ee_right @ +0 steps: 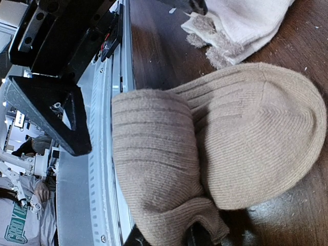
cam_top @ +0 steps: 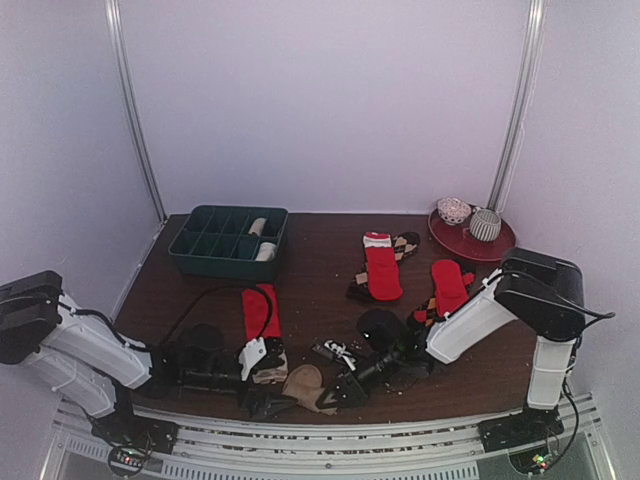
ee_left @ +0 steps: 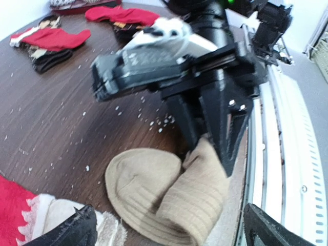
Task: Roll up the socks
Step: Roll a pair of socks at the center of the board.
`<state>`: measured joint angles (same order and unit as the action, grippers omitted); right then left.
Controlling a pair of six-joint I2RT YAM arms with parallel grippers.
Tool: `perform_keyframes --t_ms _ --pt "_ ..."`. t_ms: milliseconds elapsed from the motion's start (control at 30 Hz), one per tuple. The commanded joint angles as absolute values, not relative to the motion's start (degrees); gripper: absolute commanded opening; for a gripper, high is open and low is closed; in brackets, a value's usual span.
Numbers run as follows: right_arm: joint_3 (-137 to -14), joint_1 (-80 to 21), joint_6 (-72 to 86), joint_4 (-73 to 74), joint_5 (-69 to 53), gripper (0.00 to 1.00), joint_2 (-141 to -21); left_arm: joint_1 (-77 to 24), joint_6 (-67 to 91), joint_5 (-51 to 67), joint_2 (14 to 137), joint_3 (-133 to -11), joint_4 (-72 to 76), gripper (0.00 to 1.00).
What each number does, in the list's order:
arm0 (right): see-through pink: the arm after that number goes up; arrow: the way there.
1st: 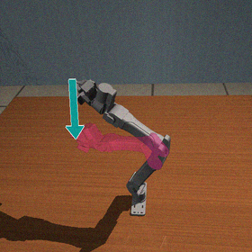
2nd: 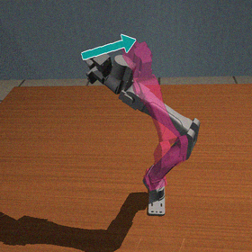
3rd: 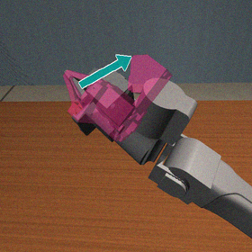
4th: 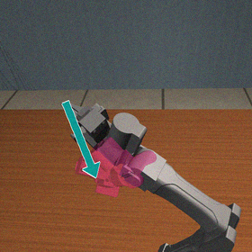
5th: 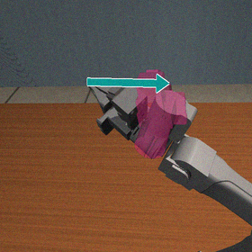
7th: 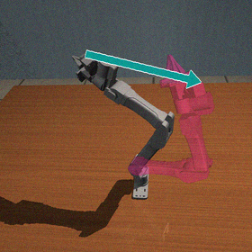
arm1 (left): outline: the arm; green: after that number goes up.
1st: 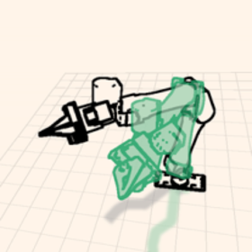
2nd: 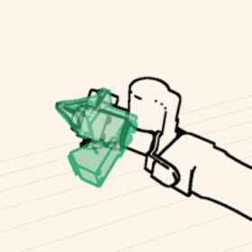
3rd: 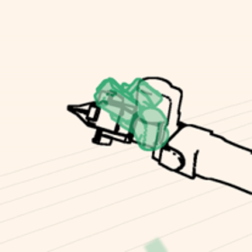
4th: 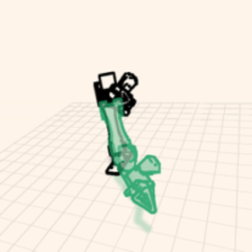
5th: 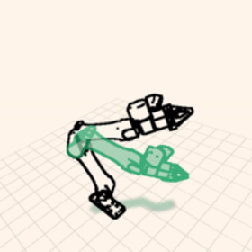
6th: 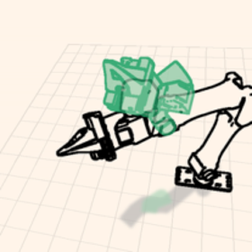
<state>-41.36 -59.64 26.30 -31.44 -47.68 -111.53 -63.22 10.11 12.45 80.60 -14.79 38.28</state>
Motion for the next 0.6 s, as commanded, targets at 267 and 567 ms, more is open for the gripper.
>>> perform_keyframes --t_ms 267,567 --pt "-37.2 -59.9 25.8 -5.0 -33.6 0.06 -119.4 -63.2 8.8 20.3 92.1 -18.3 50.3 0.94" --pt "-37.1 -59.8 25.5 -5.1 -33.6 0.06 -119.6 -63.1 10.3 23.3 96.3 -18.9 53.4 0.66"
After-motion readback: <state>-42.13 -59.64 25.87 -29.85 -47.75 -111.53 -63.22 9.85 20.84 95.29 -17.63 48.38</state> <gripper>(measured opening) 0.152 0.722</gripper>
